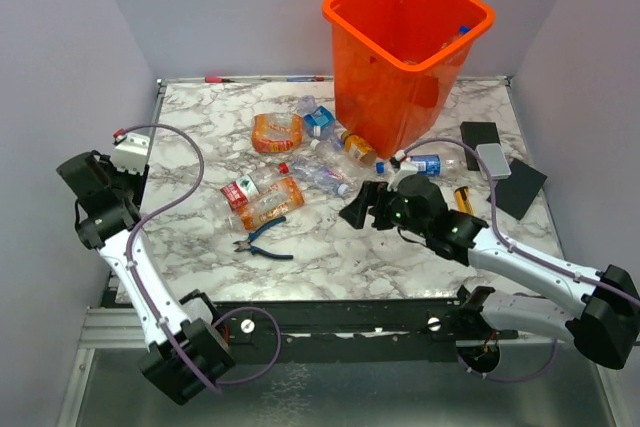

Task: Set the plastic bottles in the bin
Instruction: Pick up the plastic bottle from the corner of the board.

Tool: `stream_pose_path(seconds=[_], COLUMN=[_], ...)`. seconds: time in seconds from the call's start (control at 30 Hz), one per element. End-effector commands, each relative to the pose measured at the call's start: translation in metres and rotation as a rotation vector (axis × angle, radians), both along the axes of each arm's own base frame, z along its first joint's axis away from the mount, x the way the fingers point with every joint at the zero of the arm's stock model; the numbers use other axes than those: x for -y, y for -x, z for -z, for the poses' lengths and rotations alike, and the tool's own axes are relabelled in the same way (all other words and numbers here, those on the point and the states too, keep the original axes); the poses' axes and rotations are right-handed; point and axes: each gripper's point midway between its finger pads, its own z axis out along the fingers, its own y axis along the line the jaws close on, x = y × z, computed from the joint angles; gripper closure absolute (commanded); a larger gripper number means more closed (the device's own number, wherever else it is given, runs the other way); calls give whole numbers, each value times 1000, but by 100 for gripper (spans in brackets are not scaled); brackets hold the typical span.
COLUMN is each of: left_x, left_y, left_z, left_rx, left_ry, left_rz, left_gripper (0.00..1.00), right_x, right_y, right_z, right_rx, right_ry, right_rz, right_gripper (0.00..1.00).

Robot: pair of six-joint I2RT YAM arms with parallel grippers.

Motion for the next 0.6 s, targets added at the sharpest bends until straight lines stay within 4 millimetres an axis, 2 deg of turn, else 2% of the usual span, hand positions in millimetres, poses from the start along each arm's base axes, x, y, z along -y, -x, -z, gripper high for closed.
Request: stream_pose_path(seconds=[0.0,0.13,0.27,0.33,0.4,0.47,0.57], left_x=[101,169,224,236,246,253,264], left_y=[1,10,28,35,38,39,44], left_z=[-64,-152,-223,-238,-243,-242,-242], left_rx=[128,311,419,391,377,352,340], left_ry=[254,413,700,789,790,827,823], left_rz=[380,652,934,1021,1072,1094,1150], left_gripper=[68,67,66,66,66,67,67], right_x=[-46,-68,-64,-59,-60,-70,-98], right_y=[17,22,25,26,27,26,20], right_z=[-66,-131,-206,-240,-271,-294,-314], right_rx=[137,277,459,538,590,616,632], right_ry=[-116,-259,-444,-510,-546,-549,-517], right_rz=[-200,-259,-250,-241,-248,-281,-342], right_gripper=[4,4,3,2,2,2,2])
